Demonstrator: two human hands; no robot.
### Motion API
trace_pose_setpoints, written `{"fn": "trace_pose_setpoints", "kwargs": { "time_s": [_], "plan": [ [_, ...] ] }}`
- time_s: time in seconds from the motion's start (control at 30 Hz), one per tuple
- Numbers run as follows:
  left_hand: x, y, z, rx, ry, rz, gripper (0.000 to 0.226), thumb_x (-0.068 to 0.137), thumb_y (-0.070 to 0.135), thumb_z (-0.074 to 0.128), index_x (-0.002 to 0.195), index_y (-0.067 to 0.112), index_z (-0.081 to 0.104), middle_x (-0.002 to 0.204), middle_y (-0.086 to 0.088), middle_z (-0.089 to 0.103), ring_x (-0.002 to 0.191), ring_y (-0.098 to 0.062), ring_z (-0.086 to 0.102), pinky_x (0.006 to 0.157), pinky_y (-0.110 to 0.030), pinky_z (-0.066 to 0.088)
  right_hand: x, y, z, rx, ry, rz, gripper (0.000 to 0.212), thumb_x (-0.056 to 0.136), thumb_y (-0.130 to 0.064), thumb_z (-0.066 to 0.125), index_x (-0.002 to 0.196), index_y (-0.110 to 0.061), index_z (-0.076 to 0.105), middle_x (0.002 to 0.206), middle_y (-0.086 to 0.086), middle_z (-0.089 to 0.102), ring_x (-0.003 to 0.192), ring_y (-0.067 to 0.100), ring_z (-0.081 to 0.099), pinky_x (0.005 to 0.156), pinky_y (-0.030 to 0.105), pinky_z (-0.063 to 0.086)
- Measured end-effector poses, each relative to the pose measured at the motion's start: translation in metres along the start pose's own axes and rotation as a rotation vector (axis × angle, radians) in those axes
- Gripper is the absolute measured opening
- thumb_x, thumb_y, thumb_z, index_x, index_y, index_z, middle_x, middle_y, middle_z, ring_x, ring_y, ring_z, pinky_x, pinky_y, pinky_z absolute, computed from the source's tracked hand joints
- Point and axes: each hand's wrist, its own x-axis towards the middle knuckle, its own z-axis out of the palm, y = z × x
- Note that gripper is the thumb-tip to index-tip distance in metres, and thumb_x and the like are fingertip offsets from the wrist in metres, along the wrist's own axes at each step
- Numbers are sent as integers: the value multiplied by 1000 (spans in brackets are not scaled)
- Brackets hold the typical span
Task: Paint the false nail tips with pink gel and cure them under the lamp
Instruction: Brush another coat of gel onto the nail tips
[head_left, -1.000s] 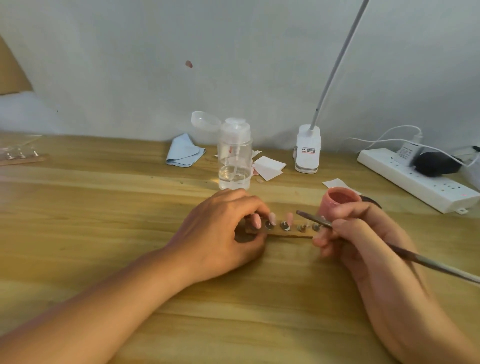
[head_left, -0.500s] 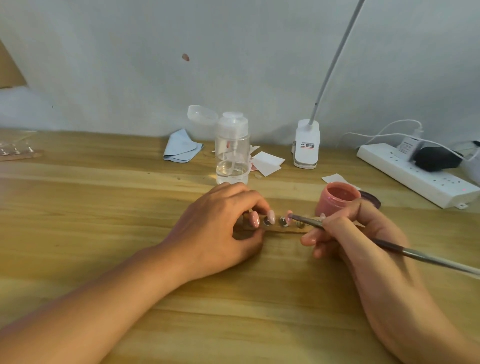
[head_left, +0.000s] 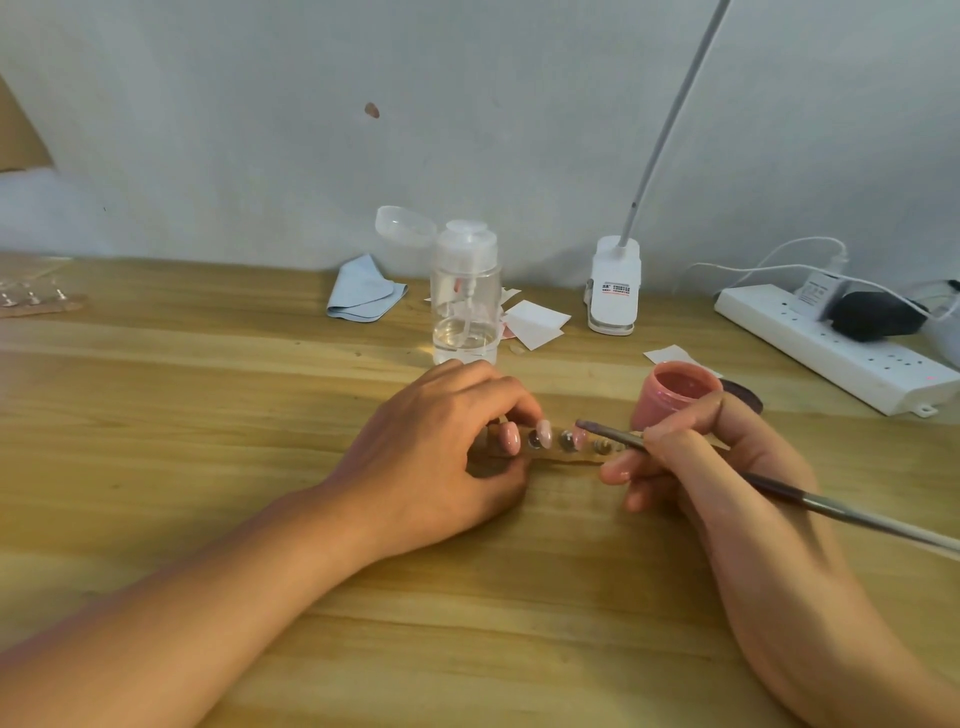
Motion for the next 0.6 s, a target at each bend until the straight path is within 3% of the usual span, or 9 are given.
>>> {"fn": "trace_pose_setpoints", "kwargs": {
  "time_s": [0.33, 0.6],
  "plan": [
    [-1, 1, 0, 1, 9, 8, 21, 77, 28, 68, 95, 37, 63, 85, 19, 53, 88, -4, 52, 77, -35, 48, -1, 0, 3, -35, -5, -28, 19, 91, 8, 50, 75, -2, 47, 60, 16, 68, 49, 16, 55, 51, 20, 49],
    [0, 2, 0, 9, 10, 12, 19, 78, 31, 66, 95, 37, 63, 84, 18, 53, 88, -6, 52, 77, -35, 49, -3, -6, 1, 89, 43, -25, 21, 94, 6, 45, 75, -4, 47, 57, 13, 61, 48, 15, 54, 46, 19, 45]
  ]
}}
